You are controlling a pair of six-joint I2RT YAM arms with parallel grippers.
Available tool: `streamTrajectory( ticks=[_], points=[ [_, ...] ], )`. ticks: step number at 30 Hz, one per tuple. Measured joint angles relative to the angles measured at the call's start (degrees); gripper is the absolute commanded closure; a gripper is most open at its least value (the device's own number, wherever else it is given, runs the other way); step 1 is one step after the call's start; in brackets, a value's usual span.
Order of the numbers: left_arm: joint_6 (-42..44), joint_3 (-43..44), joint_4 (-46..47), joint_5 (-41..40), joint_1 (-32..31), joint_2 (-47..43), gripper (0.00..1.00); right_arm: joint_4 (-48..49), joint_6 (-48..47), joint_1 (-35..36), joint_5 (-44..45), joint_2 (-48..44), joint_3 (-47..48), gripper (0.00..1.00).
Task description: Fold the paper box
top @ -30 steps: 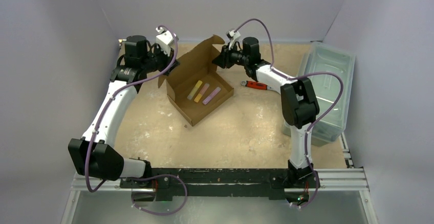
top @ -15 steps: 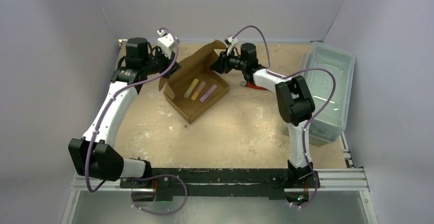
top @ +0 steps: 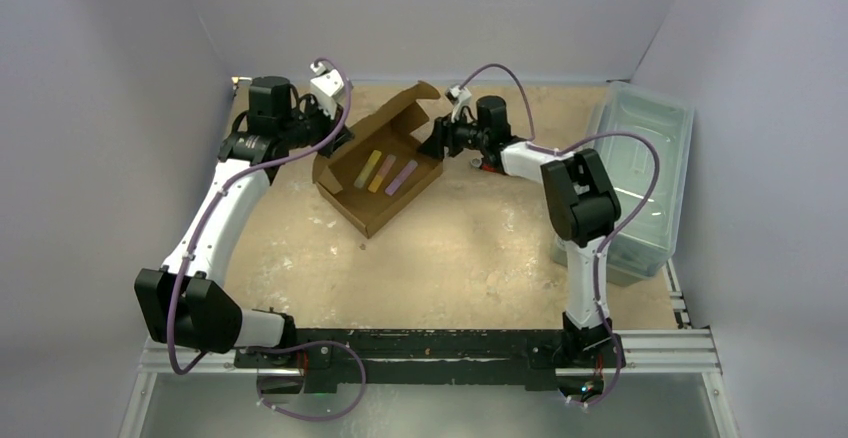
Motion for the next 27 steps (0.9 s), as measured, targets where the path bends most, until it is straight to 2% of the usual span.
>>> streamTrajectory(
  ticks=[4,10,17,20,22,27],
  points=[
    [0.5,-1.1,0.0,0.8,0.0,-0.1,1.0,-3.7,-4.8,-2.7,-3.7,-3.9,-2.6,0.37],
    [0.5,-3.8,-0.4,2.4,0.0,-0.7,1.0,-13.0,-17.3,-6.5,-8.6,-12.0,-2.9,0.37],
    [-0.5,-8.3,0.2,3.8,0.0,-3.1,0.98,-20.4,-25.7,-6.8,-10.6,-17.3,-3.3,0.37],
    [-2.4,-11.3,1.0,4.7,0.0,-3.7,0.85,-23.8,-28.0,-6.8,-10.9,-18.3,-3.3,0.37],
    [-4.2,-13.8,1.7,5.8,0.0,-4.0,0.72,-25.4,-28.9,-6.8,-11.1,-18.9,-3.2,0.37],
    [-9.8,-20.3,4.3,7.5,0.0,-4.0,0.5,-29.7,-31.6,-6.8,-12.8,-20.2,-2.6,0.37]
  ],
)
